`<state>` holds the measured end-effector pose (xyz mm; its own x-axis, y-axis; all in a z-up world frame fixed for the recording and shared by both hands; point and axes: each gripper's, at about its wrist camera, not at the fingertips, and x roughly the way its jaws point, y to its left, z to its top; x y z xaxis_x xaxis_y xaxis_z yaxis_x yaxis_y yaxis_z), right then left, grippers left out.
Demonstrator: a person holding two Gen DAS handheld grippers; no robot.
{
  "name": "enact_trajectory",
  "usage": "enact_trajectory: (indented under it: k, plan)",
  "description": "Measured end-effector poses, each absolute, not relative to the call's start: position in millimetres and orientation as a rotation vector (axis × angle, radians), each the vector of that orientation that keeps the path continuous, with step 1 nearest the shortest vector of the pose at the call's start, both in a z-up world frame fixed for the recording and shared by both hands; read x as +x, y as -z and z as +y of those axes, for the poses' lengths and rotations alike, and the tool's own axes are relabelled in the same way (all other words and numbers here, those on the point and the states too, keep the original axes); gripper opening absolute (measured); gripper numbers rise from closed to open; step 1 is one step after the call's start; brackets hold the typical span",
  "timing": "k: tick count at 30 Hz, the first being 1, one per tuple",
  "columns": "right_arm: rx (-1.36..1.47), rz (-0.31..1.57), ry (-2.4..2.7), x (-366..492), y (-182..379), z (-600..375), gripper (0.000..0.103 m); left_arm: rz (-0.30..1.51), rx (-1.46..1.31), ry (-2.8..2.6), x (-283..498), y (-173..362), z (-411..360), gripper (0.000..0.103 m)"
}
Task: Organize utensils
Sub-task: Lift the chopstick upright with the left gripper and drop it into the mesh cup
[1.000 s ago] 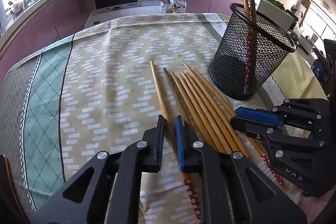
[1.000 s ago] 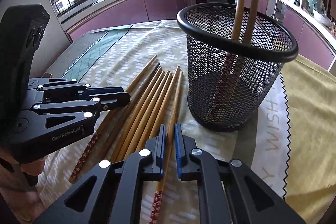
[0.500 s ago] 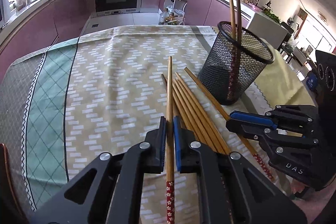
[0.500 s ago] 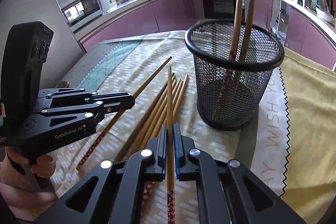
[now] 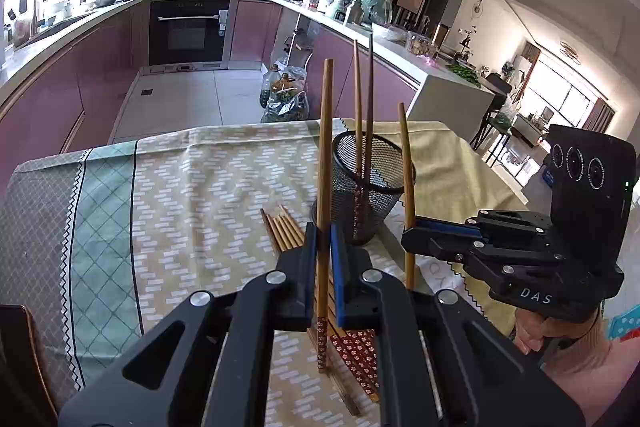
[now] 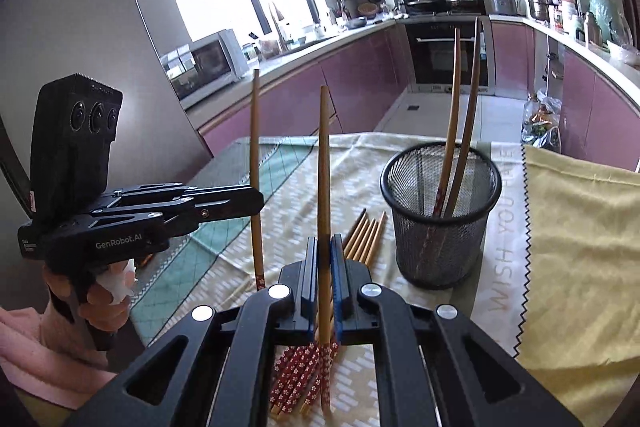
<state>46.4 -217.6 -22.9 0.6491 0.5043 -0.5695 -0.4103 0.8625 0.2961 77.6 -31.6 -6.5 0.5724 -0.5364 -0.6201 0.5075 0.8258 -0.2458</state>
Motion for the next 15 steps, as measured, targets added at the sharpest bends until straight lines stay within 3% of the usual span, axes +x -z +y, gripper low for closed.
enact_trajectory:
  k: [15]
  plan:
    - [0.155,0.512,-0.486,46,-38,-249,0.005,0.593,-0.072,0.677,81,-61,-45,0.008]
